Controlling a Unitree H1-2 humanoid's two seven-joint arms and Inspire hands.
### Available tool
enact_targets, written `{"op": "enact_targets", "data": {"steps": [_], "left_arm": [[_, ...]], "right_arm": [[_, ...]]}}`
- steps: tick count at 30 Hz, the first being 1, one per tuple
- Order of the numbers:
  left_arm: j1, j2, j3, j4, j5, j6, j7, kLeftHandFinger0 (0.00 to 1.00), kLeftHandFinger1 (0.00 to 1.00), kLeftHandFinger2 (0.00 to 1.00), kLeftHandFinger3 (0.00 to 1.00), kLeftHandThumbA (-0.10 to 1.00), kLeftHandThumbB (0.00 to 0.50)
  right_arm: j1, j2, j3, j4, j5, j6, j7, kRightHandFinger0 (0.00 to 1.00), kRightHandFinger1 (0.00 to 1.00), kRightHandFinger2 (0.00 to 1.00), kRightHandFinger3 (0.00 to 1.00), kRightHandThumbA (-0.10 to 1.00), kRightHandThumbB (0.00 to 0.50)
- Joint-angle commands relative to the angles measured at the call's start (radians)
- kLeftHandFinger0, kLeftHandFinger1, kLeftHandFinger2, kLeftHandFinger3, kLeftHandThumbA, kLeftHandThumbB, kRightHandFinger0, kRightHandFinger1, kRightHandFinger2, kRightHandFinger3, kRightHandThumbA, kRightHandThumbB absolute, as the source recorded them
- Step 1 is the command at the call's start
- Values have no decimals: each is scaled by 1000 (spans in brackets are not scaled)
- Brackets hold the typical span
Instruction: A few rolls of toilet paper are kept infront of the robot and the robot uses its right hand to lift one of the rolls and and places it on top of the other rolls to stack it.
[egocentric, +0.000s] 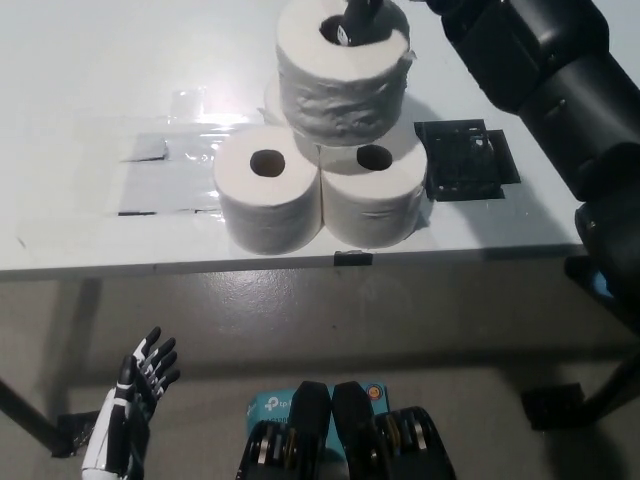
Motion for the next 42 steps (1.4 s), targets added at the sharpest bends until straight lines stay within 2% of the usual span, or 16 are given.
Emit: {"op": "enact_targets", "data": {"steps": [1,4,9,11,13,15,26,30,32,33,35,37,38,39,40,42], "left_arm": [[-10,12,-6,-28,18,-18,-6,1000,1000,1000,1000,1000,175],[-11,14,-7,-25,17,-21,-9,1000,1000,1000,1000,1000,119],[-15,9,-7,-29,12,-11,-8,1000,1000,1000,1000,1000,121],[-14,9,-7,-36,12,-11,-8,1000,1000,1000,1000,1000,100],[-19,10,-6,-39,8,-8,-10,1000,1000,1000,1000,1000,65],[-23,9,-4,-34,4,-8,-11,1000,1000,1000,1000,1000,78],[-34,13,-11,-33,10,-20,-15,1000,1000,1000,1000,1000,129],[-39,19,-14,-37,21,-1,-13,1000,1000,1000,1000,1000,209],[-33,27,-20,-41,41,2,-11,1000,1000,1000,1000,1000,212],[-30,24,-19,-40,30,5,-12,1000,1000,1000,1000,1000,178],[-29,22,-19,-38,18,-1,-16,1000,1000,1000,1000,1000,153],[-29,22,-18,-33,12,-4,-18,1000,1000,1000,1000,1000,164],[-31,20,-18,-38,14,10,-14,1000,1000,1000,1000,1000,210],[-32,18,-18,-40,14,17,-12,1000,1000,1000,1000,1000,222],[-33,17,-22,-42,25,15,-9,1000,1000,1000,1000,1000,285],[-38,17,-25,-38,32,4,-8,1000,1000,1000,1000,1000,291]], "right_arm": [[-73,-13,2,-22,-15,-33,-75,1000,1000,1000,1000,876,424],[-47,-8,29,-7,-37,-48,-106,1000,1000,1000,1000,848,399],[-18,17,60,99,-50,-110,-194,1000,1000,1000,1000,789,388],[-9,30,70,150,-52,-124,-228,1000,1000,1000,1000,711,393],[-5,44,83,209,-55,-143,-246,1000,1000,1000,1000,708,388],[6,61,81,258,-47,-143,-264,1000,1000,1000,1000,707,422],[-4,91,90,322,-43,-127,-269,1000,1000,1000,1000,748,459],[-54,86,92,333,-39,-124,-228,1000,1000,1000,1000,744,500],[-84,86,83,339,-26,-126,-198,1000,1000,1000,1000,707,500],[-97,87,85,338,-27,-128,-188,1000,1000,1000,1000,704,500],[-134,92,91,338,-32,-116,-148,1000,1000,1000,1000,671,500],[-173,104,104,342,-43,-101,-113,1000,1000,1000,1000,658,500],[-208,113,120,350,-53,-93,-72,1000,1000,1000,1000,662,500],[-225,115,120,352,-50,-88,-55,1000,1000,1000,1000,665,500],[-247,118,124,359,-50,-82,-33,1000,1000,1000,1000,705,500],[-283,119,128,367,-46,-82,13,1000,1000,1000,1000,753,500]]}}
